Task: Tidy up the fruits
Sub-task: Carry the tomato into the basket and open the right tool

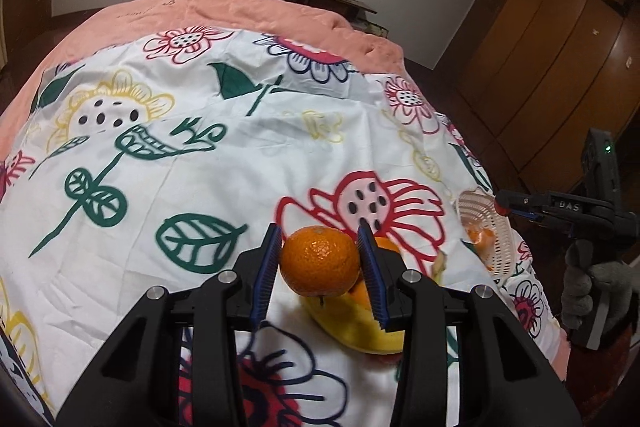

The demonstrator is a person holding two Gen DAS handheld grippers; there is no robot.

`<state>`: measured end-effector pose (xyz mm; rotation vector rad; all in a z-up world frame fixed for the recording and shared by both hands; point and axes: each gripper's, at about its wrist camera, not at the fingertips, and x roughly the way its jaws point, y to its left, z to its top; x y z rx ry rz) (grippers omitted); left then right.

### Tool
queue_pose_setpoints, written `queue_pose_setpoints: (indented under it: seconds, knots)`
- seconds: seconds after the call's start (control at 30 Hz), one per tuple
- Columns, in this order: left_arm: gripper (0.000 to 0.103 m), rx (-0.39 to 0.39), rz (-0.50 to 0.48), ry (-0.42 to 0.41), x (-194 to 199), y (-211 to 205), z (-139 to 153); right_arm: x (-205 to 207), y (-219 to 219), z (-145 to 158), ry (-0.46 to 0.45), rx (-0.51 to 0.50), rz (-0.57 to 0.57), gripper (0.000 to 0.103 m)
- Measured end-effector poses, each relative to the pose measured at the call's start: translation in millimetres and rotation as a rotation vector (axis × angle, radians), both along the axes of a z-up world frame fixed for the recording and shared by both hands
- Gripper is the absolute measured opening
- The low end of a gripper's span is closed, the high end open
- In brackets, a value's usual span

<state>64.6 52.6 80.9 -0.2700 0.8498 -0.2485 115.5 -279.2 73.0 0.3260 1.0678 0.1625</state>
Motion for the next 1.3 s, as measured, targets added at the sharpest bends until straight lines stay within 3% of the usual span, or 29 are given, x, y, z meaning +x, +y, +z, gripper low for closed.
queue_pose_setpoints:
  seconds: [0.23,0.63,0.7,0.8,1.3]
  knots:
    - [0.04,0.025,-0.042,-0.013,-0.7,-25.6,10.4,-16.4,-59.0,-27.7,0.051,0.005,-0.107,0.028]
    - [0.04,0.07,-0.093,-0.011,2.5,-60.0,17.4,-31.6,-102.7,-71.6,0.133,0.035,-0.178,0.03]
    - [0.04,0.077,-0.106,-0.01,2.7,-67.1,17.5,-32.6,-108.9,-73.6,0.134,0.053,-0.198,0.032]
    - [0.04,0.086,-0.119,-0.009,2.9,-75.6,18.2,-34.2,-113.4,-73.6,0.126,0.063,-0.209,0.043]
    - [0.04,0.125,-0.235,0.01,9.0,-138.2,13.7,-50.5,-124.7,-62.6,0.059,0.143,-0.223,0.044]
